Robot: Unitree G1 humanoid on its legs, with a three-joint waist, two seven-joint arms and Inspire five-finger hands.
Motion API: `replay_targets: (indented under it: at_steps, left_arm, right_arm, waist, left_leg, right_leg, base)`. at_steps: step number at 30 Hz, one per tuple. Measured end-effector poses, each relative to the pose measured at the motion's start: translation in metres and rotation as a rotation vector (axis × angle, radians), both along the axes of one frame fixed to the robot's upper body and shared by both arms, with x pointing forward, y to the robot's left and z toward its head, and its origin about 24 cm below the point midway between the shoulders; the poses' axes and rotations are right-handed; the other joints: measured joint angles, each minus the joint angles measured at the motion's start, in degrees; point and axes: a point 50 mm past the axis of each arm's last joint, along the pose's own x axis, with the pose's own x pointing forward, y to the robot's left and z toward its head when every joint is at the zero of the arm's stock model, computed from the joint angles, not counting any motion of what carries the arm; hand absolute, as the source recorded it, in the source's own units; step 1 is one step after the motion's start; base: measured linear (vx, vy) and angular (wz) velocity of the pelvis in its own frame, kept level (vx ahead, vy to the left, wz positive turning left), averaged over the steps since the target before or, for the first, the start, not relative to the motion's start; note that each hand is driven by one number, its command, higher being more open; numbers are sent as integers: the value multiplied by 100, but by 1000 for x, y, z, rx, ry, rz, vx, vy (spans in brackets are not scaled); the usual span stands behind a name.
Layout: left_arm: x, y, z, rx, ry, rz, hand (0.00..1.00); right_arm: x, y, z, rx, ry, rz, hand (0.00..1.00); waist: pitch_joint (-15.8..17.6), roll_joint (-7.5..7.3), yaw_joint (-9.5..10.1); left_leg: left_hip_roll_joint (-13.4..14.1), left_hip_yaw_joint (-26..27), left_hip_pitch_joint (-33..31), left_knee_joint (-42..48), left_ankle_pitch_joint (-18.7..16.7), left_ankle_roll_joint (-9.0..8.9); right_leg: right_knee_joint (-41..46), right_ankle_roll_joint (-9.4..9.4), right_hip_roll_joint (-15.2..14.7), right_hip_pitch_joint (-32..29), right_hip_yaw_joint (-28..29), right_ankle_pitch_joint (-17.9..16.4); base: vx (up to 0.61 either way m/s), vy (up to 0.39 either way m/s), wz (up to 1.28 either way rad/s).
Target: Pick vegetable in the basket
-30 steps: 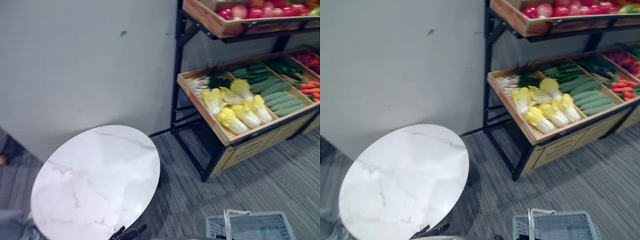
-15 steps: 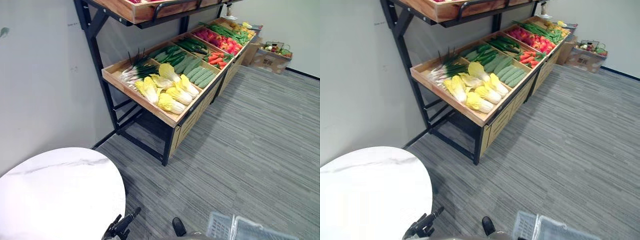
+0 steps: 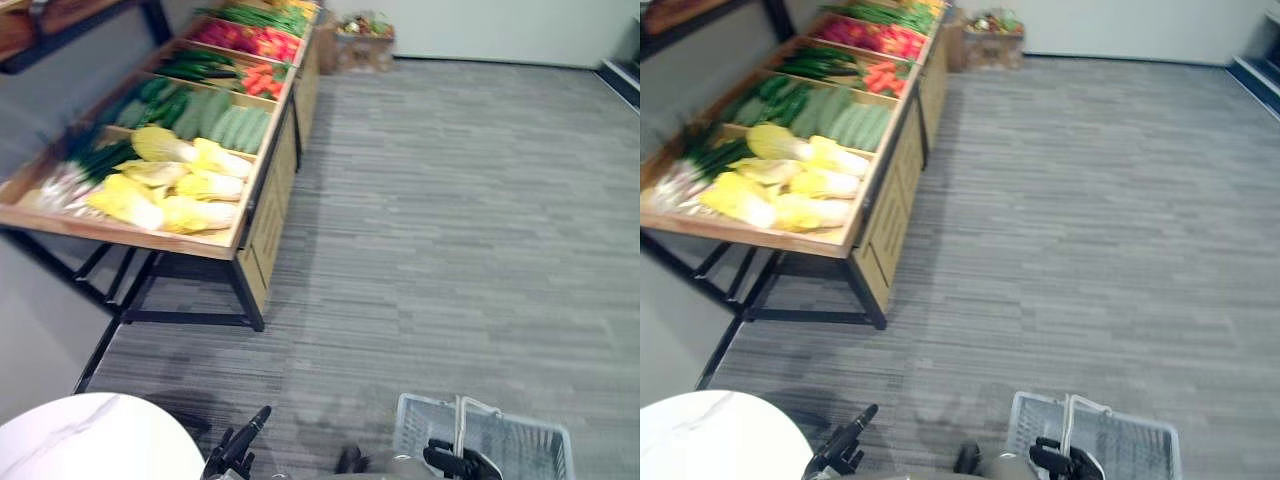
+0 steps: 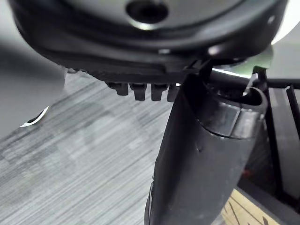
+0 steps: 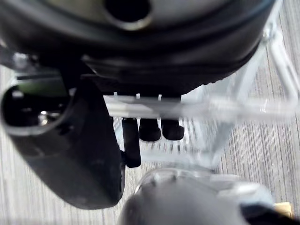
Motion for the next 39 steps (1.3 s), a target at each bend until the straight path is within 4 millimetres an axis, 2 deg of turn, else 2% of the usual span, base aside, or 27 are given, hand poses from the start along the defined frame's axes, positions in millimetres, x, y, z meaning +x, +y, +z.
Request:
replay_targets:
  at_steps: [1,3,7,11,14,16,17,18,20,21,23,25,28,34,39]
  left_arm:
    - [-4,-2,-2,-7,15,5,100]
    - [-6,-3,-1,2,10,9,100]
    - [-4,-4,-2,0,15,-16,100]
    - [1,-3,0,13,16,-73,100]
    - [0,-2,-1,14,21,-71,100]
    - [1,-1,0,15,9,-67,100]
    - [1,1,1,20,3,-68,100]
    - [-1,-1,0,15,8,-65,100]
    - [-4,-4,-2,5,16,-65,100]
    - [-4,-5,-2,0,19,-70,100]
    - [-7,-4,-3,1,34,-74,100]
    - [-7,-4,-4,0,45,-91,100]
    - [-9,-6,-5,-2,58,-117,100]
    - [-10,-9,-5,-5,57,-171,100]
    - [-9,-11,-6,-1,65,-217,100]
  right_arm:
    - [3,0,1,-19,3,57,0]
    - [10,5,1,-21,9,144,0]
    - [16,2,3,-22,5,139,0]
    - [10,-10,5,9,15,56,0]
    - [-1,-10,2,67,32,-32,0]
    - [-8,-6,0,107,40,-92,0]
    - [-9,-6,0,121,42,-102,0]
    - [-10,-9,0,122,50,-101,0]
    - [-14,-9,0,122,61,-106,0]
    - [-18,-12,-1,116,74,-108,0]
    - [-23,-9,-2,127,96,-113,0]
    - [-33,-7,-4,141,123,-144,0]
    - [-36,-7,-5,140,128,-155,0]
    - [-20,0,-5,141,97,-86,0]
    - [-7,7,-4,112,98,96,0]
  waist:
    - [-1,124,24]
    - [-2,121,46]
    - [9,102,17]
    - [-5,111,-27]
    - [-7,75,-101]
    - [2,7,-95]
    - [13,-14,-67]
    - [14,27,-6]
    - [-50,139,-42]
    - [-70,203,-83]
    - [-129,199,-160]
    - [-127,166,-183]
    - [-151,210,-219]
    - [-193,262,-229]
    - [-240,238,-221]
  left_leg:
    - [204,221,39,-63,93,-85]
    - [221,383,133,-267,267,-154]
    - [182,261,213,-787,660,-362]
    - [95,264,219,-1009,844,-318]
    - [95,259,230,-862,845,-315]
    - [150,17,51,-311,754,-182]
    - [175,-442,-174,86,557,-132]
    - [122,-1028,-203,88,428,-178]
    - [84,-1498,-188,-258,493,-200]
    - [118,-1599,-164,-464,625,-252]
    - [82,-1601,-113,-610,661,-264]
    - [-65,-1662,-16,-964,838,-217]
    - [-217,-1795,41,-1210,964,-142]
    - [-395,-1946,13,-1319,992,-89]
    - [-445,-2129,34,-1354,999,-78]
  right_leg:
    - [-891,-111,425,337,101,474]
    - [-1415,-248,605,534,350,753]
    - [-1420,-286,670,472,448,783]
    - [-1793,-297,728,547,488,1028]
    - [-1950,-322,726,672,543,1120]
    - [-2028,-344,701,718,695,1189]
    - [-2022,-360,676,710,873,1226]
    - [-2017,-362,700,715,1091,1261]
    - [-1997,-307,776,717,1294,1278]
    - [-1979,-304,851,726,1376,1281]
    - [-1995,-274,822,719,1402,1302]
    - [-2063,-206,735,710,1343,1351]
    - [-2168,-153,646,721,1225,1422]
    - [-2461,-40,567,815,1141,1567]
    - [-2562,-24,573,905,1037,1615]
  base:
    - [11,-222,-54]
    - [-22,-256,-65]
    - [-76,-78,-18]
    - [-60,15,-2]
    - [-43,22,-6]
    - [-34,-7,-31]
    - [-38,-5,-78]
    - [-36,19,-89]
    - [-36,92,-75]
    - [-36,110,-49]
    - [-13,72,-10]
    - [6,79,16]
    - [31,87,27]
    - [30,67,10]
    - [21,-8,9]
